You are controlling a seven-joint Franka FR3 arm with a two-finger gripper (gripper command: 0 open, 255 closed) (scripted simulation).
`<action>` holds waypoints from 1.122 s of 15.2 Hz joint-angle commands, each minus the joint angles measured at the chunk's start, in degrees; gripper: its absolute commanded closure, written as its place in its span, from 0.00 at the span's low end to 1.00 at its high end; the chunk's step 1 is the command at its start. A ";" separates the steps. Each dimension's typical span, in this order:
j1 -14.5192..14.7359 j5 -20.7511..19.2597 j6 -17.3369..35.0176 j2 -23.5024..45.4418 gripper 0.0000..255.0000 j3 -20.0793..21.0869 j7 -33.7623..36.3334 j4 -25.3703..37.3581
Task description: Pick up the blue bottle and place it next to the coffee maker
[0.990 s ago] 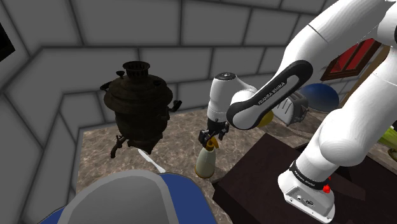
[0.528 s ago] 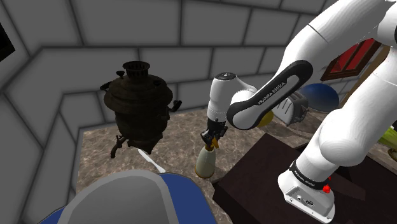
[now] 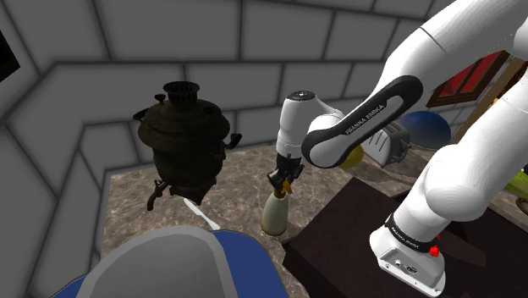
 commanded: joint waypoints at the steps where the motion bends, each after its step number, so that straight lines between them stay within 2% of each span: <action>1: 0.35 1.10 -2.08 -1.91 1.00 -0.13 -0.76 0.27; 17: 1.79 4.61 -17.22 -12.82 1.00 -2.06 -4.00 4.85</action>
